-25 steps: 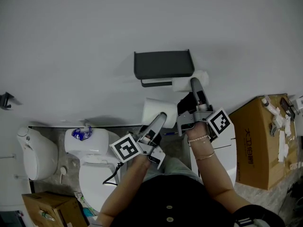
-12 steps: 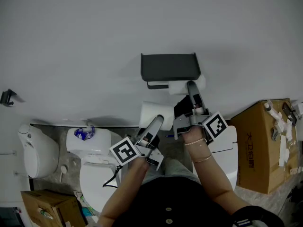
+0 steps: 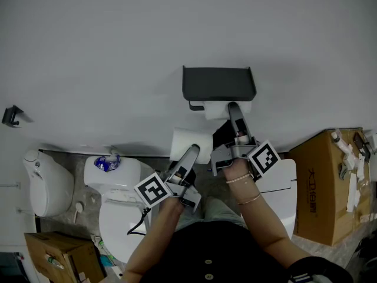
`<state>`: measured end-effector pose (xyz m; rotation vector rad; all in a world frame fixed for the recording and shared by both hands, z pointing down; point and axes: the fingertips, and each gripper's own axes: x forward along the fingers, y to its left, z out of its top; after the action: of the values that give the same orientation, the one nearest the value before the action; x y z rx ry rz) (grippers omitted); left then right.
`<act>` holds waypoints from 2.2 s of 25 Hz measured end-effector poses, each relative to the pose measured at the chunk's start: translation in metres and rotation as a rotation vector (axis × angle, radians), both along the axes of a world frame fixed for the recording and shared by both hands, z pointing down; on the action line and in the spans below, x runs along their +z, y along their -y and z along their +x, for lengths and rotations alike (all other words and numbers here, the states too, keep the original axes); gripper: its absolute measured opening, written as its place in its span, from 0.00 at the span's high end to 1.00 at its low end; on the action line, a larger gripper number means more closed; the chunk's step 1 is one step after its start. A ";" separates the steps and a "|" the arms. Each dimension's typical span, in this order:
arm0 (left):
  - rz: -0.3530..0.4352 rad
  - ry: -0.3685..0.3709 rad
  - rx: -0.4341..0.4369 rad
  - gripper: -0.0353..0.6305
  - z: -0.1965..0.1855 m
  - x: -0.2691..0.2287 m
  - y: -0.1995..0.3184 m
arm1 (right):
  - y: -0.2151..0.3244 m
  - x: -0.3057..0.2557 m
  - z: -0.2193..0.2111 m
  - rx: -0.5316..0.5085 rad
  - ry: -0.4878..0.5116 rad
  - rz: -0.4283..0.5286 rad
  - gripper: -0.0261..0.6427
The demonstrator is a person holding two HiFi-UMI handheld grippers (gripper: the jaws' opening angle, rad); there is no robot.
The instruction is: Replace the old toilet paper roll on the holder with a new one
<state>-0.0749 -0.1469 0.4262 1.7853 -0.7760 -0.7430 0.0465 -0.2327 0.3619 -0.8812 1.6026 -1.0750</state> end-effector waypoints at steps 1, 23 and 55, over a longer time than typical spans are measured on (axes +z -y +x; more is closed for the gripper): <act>0.001 0.002 -0.004 0.34 0.000 0.000 0.000 | 0.000 0.000 -0.001 -0.005 0.001 0.001 0.71; -0.012 0.010 -0.051 0.34 -0.007 0.006 -0.003 | 0.003 0.003 -0.025 -0.126 -0.052 0.017 0.68; 0.142 0.035 0.019 0.34 0.009 -0.037 0.002 | -0.044 0.006 0.019 -0.123 -0.367 -0.005 0.61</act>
<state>-0.0663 -0.1486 0.3889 1.9353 -0.7436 -0.7725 0.0656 -0.1891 0.3674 -1.0386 1.9790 -1.0447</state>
